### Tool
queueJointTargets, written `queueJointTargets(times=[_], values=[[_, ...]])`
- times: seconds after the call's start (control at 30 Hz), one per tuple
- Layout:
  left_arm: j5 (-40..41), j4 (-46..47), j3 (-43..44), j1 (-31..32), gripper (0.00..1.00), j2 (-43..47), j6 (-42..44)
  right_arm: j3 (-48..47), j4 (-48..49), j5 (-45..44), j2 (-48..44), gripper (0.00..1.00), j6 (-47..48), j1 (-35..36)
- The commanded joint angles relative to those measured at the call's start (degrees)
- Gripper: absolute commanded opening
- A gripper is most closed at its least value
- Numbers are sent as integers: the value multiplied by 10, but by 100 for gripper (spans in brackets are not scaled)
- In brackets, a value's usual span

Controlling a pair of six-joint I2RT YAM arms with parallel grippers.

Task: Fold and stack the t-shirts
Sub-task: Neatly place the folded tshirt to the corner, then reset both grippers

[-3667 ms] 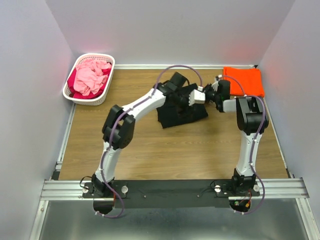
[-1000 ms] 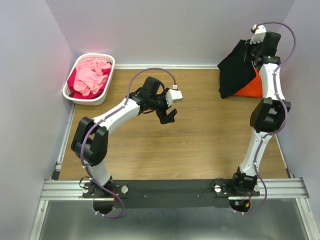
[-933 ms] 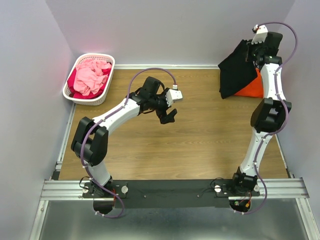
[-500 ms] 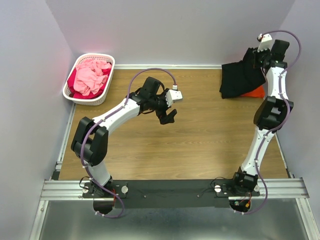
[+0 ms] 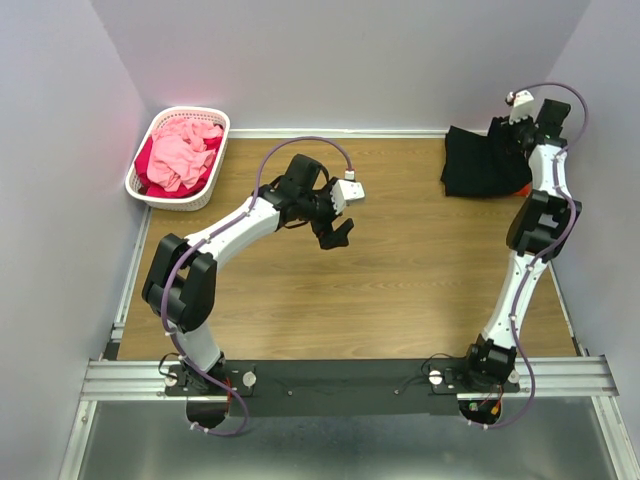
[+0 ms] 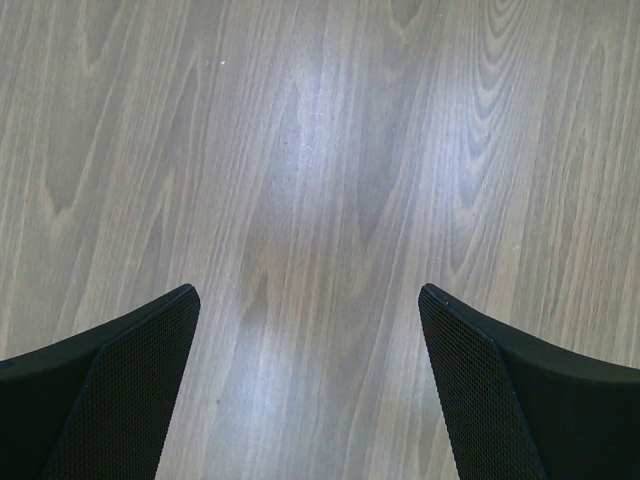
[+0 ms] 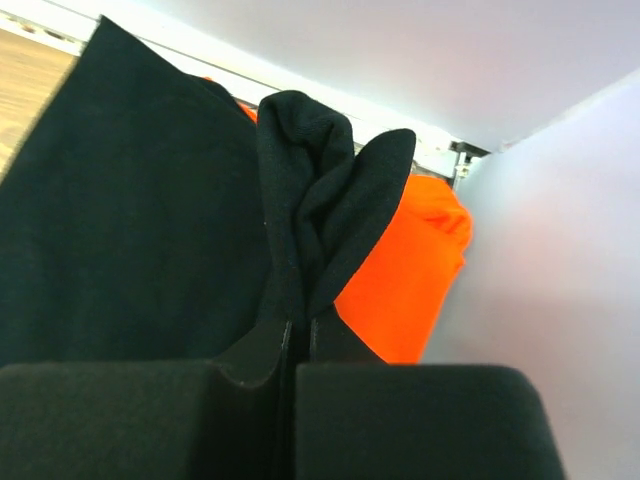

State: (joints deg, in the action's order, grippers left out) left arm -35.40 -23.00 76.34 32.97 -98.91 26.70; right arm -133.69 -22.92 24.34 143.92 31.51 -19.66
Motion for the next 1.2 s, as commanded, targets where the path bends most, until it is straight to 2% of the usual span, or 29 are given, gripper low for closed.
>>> queueJointTargets(times=[0.0, 0.03, 0.07, 0.17, 0.2, 0.23, 0.3, 0.37, 0.73, 0.97, 1.13, 1.17], values=[[-18, 0, -17, -1, 98, -3, -9, -21, 36, 6, 13, 9, 27, -7], [-20, -1, -19, 0, 98, -2, -11, -21, 38, 2, 13, 12, 27, -8], [-20, 1, -20, 0, 98, -1, -12, -21, 45, -2, 12, 23, 26, -8], [-20, 2, -22, -1, 98, 4, -14, -20, 66, -20, 8, 45, 22, -8], [-18, 2, -22, -1, 98, 6, -15, -21, 74, -27, 8, 67, 12, -8], [-14, 3, -22, -2, 98, 7, -16, -22, 79, -43, 6, 76, 7, -8], [-15, 9, -25, -6, 98, 12, -21, -22, 83, -47, -4, 83, 2, -8], [-30, 11, -26, -21, 98, 19, -34, -11, 84, -45, -15, 99, -4, -8], [-97, 46, -40, -152, 98, 80, -110, 96, 82, -6, -160, 100, -97, -1], [-76, 52, -67, -222, 98, 162, -125, 146, -13, 44, -272, 100, -182, 3], [-57, 47, -109, -262, 98, 200, -126, 259, -60, 90, -373, 100, -246, 14], [-56, 45, -114, -266, 98, 211, -122, 316, -67, 96, -393, 100, -253, 16]])
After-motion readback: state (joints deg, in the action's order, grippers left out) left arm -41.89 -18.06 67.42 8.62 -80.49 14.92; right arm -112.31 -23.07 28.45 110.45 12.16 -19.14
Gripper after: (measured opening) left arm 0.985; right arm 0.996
